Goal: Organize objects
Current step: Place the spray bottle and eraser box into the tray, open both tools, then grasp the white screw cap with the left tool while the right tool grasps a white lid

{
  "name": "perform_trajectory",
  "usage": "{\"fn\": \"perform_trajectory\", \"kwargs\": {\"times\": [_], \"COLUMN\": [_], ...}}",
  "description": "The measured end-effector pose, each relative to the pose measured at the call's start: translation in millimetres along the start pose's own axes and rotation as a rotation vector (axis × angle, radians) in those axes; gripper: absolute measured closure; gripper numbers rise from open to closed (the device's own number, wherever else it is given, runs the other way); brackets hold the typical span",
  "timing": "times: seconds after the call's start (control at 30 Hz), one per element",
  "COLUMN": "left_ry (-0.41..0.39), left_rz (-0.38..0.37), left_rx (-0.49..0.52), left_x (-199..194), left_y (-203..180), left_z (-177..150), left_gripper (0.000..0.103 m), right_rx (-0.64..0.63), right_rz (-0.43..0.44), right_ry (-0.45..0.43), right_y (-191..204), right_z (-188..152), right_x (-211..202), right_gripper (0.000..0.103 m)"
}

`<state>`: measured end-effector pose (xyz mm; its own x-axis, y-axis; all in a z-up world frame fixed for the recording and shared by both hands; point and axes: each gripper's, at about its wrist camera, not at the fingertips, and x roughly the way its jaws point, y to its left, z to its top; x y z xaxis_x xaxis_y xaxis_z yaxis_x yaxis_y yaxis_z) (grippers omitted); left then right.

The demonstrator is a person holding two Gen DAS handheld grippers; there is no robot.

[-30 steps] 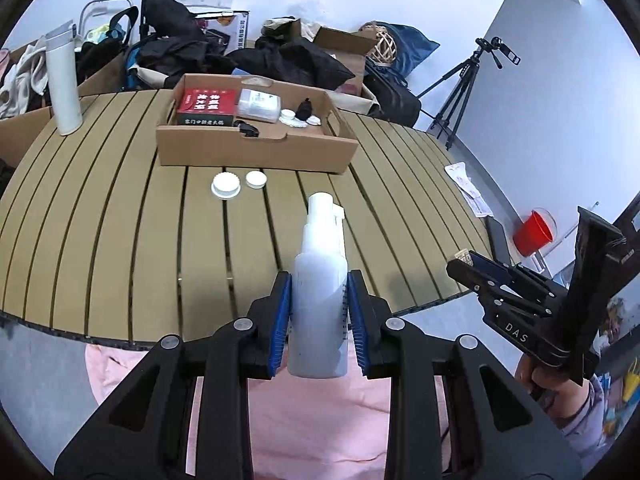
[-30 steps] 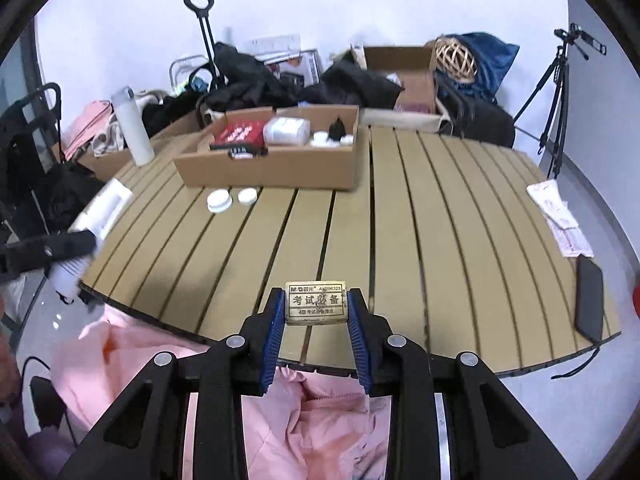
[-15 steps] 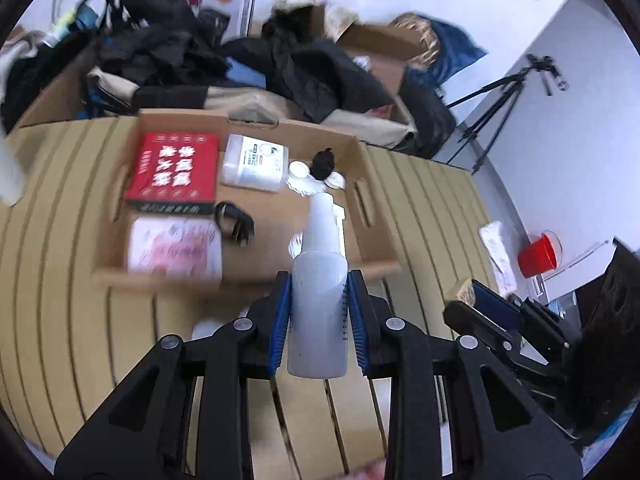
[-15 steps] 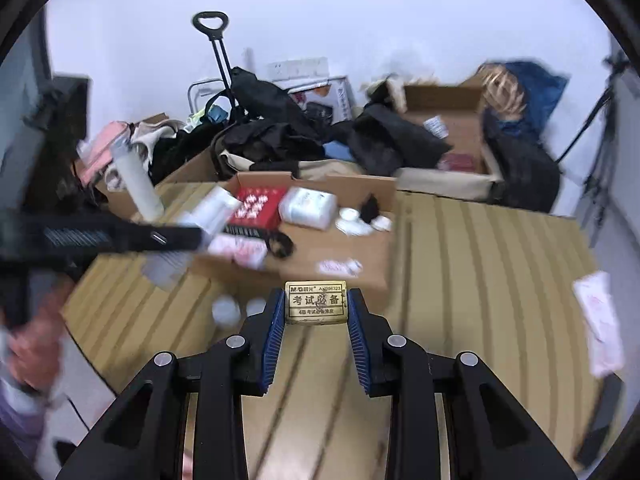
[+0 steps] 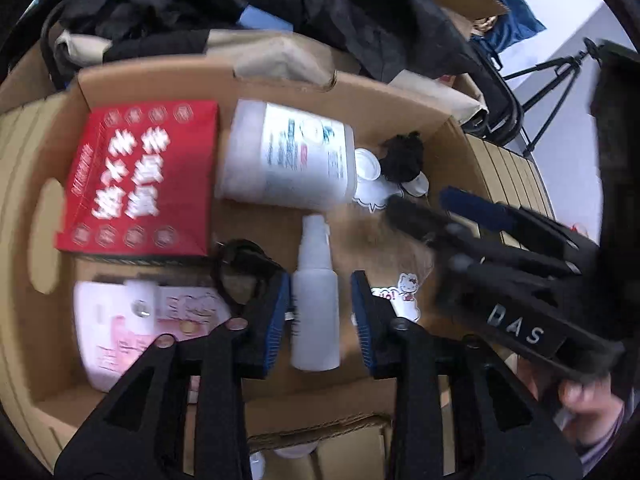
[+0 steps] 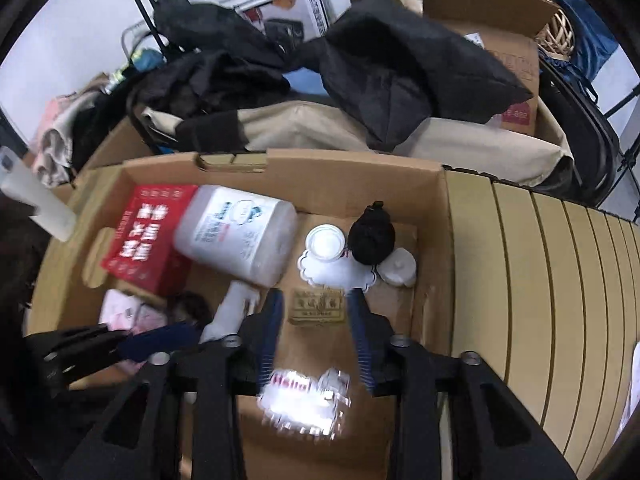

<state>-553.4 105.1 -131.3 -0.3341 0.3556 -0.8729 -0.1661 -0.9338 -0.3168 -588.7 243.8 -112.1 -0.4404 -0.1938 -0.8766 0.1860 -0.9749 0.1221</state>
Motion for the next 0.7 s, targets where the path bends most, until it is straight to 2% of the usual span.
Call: {"fn": "perform_trajectory", "kwargs": {"times": [0.03, 0.1, 0.13, 0.2, 0.23, 0.3, 0.4, 0.57, 0.7], "left_ry": [-0.017, -0.058, -0.075, -0.094, -0.102, -0.114, -0.100, -0.161, -0.218], "left_rz": [0.006, 0.029, 0.048, 0.124, 0.158, 0.252, 0.332, 0.353, 0.343], "left_rx": [0.006, 0.020, 0.041, 0.086, 0.098, 0.139, 0.170, 0.152, 0.171], "left_x": [-8, -30, -43, -70, -80, -104, -138, -209, -256], "left_y": [1, 3, 3, 3, 5, 9, 13, 16, 4], "left_z": [1, 0, -1, -6, -8, -23, -47, -86, -125], "left_gripper": [0.060, 0.045, 0.041, 0.015, 0.011, 0.009, 0.006, 0.000, 0.000], "right_rx": [0.003, 0.021, 0.031, 0.026, 0.016, -0.007, -0.043, -0.059, -0.071], "right_rz": [0.010, 0.028, 0.037, 0.033, 0.021, -0.002, -0.038, -0.097, -0.103], "right_ry": [-0.009, -0.030, -0.039, -0.054, -0.060, -0.072, -0.094, -0.125, -0.181], "right_y": [0, 0, -1, 1, 2, 3, 4, 0, 4], "right_z": [1, 1, 1, 1, 0, -6, -20, -56, -105], "right_x": [-1, -12, -19, -40, -50, -81, -127, -198, -247], "right_gripper": [0.017, 0.017, 0.017, 0.017, 0.017, 0.017, 0.017, 0.017, 0.017]}}
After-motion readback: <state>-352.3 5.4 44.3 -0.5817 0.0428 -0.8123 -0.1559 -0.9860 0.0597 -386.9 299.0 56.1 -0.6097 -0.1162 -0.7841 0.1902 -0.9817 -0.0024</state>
